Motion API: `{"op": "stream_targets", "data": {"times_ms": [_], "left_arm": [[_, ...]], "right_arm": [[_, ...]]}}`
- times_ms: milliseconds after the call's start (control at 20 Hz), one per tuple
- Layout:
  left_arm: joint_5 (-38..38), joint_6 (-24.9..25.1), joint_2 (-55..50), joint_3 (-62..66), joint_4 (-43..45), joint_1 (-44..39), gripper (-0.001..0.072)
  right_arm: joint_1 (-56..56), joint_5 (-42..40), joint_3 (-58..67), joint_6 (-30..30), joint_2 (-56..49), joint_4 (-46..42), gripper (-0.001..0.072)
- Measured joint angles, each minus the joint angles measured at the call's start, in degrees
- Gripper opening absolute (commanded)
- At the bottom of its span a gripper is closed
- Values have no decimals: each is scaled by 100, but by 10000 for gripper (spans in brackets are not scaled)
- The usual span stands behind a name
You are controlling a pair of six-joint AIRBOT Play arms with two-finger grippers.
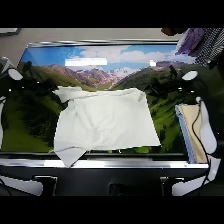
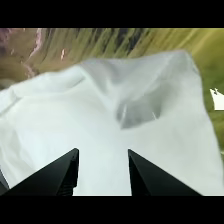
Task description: Fold the clothes and pants, and hang the long-sleeved shirts on hangers.
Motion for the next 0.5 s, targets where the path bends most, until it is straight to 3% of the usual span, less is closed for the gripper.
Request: {"op": "stream_targets", "data": {"times_ms": [200, 500], "left_arm": [[-949, 173, 614, -254, -20, 507, 540], [-1244, 195, 1897, -1646, -39, 1049, 539]], "right_arm": [[-699, 1307, -341, -909, 732, -555, 343], [-1574, 1521, -2409, -1478, 1919, -1001, 354]]}}
